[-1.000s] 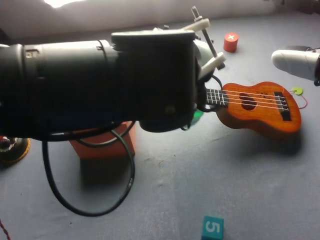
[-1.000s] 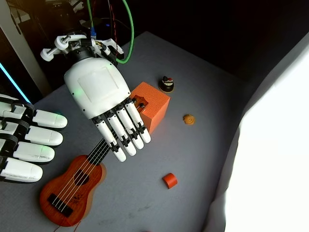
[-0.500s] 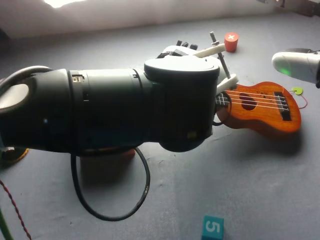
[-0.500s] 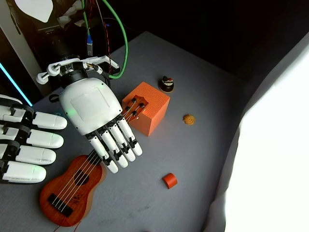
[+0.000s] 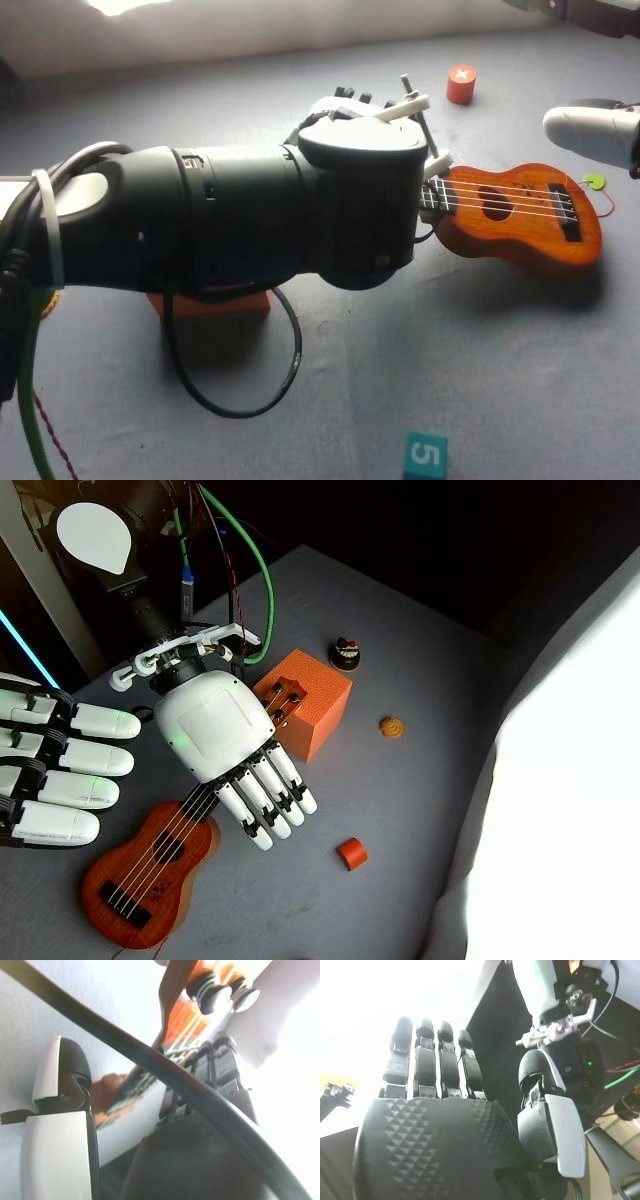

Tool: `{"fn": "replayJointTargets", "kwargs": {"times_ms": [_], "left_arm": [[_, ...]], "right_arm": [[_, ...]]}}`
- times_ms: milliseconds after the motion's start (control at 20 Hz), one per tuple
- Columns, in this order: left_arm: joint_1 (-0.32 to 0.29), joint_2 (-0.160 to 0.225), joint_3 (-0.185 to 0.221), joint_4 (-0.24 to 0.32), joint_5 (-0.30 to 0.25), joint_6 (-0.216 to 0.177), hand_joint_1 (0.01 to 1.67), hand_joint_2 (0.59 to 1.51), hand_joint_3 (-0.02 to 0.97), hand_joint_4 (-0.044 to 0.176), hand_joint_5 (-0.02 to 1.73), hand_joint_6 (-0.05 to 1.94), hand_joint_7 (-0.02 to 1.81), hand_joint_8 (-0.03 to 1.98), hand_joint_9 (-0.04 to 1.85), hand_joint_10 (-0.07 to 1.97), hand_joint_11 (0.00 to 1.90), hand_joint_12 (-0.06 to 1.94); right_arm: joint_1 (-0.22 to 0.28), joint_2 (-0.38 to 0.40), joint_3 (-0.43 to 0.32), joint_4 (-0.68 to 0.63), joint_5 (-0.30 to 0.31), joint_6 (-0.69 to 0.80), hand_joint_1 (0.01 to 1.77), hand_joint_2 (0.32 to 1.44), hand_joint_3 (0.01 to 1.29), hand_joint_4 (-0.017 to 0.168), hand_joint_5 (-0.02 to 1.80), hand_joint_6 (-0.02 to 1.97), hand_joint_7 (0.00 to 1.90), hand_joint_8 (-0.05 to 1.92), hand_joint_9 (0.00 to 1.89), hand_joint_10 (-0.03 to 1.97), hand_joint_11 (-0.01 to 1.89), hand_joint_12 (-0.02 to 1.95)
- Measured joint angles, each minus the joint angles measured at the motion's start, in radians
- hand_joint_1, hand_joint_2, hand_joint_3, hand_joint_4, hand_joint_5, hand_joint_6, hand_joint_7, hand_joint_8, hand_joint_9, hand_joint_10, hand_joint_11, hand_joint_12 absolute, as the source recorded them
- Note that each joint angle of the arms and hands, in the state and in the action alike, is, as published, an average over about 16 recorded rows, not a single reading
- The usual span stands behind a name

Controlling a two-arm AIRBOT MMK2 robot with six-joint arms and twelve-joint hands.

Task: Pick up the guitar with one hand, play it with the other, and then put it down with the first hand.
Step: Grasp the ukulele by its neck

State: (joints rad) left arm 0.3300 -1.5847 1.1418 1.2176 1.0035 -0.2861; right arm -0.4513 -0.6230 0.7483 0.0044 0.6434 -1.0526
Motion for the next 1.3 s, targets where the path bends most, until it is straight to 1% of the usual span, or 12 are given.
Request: {"fn": "replayJointTargets", "kwargs": {"times_ms": [200, 450, 550, 600, 700, 800, 900, 1100, 1300], "left_arm": [[0.015, -0.007, 0.02, 0.004, -0.006, -0.006, 1.18, 1.043, -0.005, -0.004, 0.02, 0.01, 0.02, -0.01, 0.02, 0.0, 0.02, 0.01], [0.029, -0.009, 0.029, 0.009, -0.009, -0.013, 1.17, 1.048, -0.003, -0.004, 0.02, 0.0, 0.02, -0.01, 0.02, 0.0, 0.02, 0.06], [0.033, -0.009, 0.029, 0.011, -0.01, -0.015, 1.17, 1.049, -0.002, -0.004, 0.04, 0.01, 0.03, 0.0, 0.03, 0.01, 0.02, 0.13], [0.034, -0.009, 0.029, 0.012, -0.011, -0.016, 1.16, 1.049, -0.002, -0.004, 0.06, 0.05, 0.05, 0.05, 0.05, 0.06, 0.02, 0.21], [0.036, -0.009, 0.029, 0.015, -0.012, -0.017, 1.16, 1.049, -0.002, -0.003, 0.1, 0.19, 0.08, 0.23, 0.08, 0.24, 0.03, 0.44], [0.038, -0.009, 0.028, 0.017, -0.013, -0.019, 1.15, 1.045, -0.002, -0.002, 0.16, 0.42, 0.13, 0.46, 0.13, 0.47, 0.07, 0.67], [0.04, -0.009, 0.027, 0.019, -0.014, -0.02, 1.14, 1.04, -0.002, -0.002, 0.24, 0.63, 0.2, 0.7, 0.21, 0.71, 0.15, 0.91], [0.043, -0.009, 0.024, 0.021, -0.018, -0.023, 1.13, 1.025, -0.002, -0.001, 0.47, 1.05, 0.45, 1.18, 0.48, 1.19, 0.43, 1.38], [0.046, -0.009, 0.022, 0.021, -0.021, -0.024, 1.18, 1.029, -0.001, 0.0, 0.78, 1.53, 0.8, 1.67, 0.85, 1.67, 0.79, 1.79]], "right_arm": [[-0.001, -0.001, 0.0, -0.002, 0.001, 0.0, 0.18, 1.3, 0.02, -0.001, 0.21, 0.04, 0.24, 0.01, 0.22, 0.03, 0.02, 0.57], [-0.002, -0.001, 0.0, -0.004, 0.001, -0.001, 0.19, 1.3, 0.02, -0.001, 0.22, 0.04, 0.25, 0.01, 0.23, 0.03, 0.02, 0.59], [-0.002, -0.001, 0.0, -0.005, 0.001, -0.001, 0.2, 1.3, 0.02, -0.001, 0.22, 0.04, 0.25, 0.01, 0.23, 0.03, 0.02, 0.6], [-0.003, -0.001, 0.0, -0.005, 0.001, -0.001, 0.2, 1.3, 0.02, -0.001, 0.23, 0.04, 0.25, 0.01, 0.23, 0.03, 0.02, 0.61], [-0.003, -0.002, 0.0, -0.005, 0.001, -0.001, 0.21, 1.3, 0.02, -0.001, 0.23, 0.04, 0.24, 0.01, 0.23, 0.03, 0.02, 0.62], [-0.003, -0.002, 0.0, -0.005, 0.002, -0.001, 0.22, 1.3, 0.02, -0.001, 0.23, 0.04, 0.24, 0.01, 0.23, 0.03, 0.02, 0.61], [-0.004, -0.002, 0.0, -0.005, 0.002, -0.001, 0.23, 1.3, 0.02, -0.001, 0.23, 0.04, 0.24, 0.01, 0.23, 0.03, 0.02, 0.59], [-0.005, -0.002, 0.0, -0.006, 0.003, -0.003, 0.24, 1.3, 0.02, -0.001, 0.23, 0.04, 0.22, 0.01, 0.22, 0.03, 0.02, 0.57], [-0.008, -0.002, 0.0, -0.007, 0.004, -0.005, 0.26, 1.3, 0.02, -0.001, 0.22, 0.04, 0.21, 0.01, 0.21, 0.03, 0.02, 0.55]]}}
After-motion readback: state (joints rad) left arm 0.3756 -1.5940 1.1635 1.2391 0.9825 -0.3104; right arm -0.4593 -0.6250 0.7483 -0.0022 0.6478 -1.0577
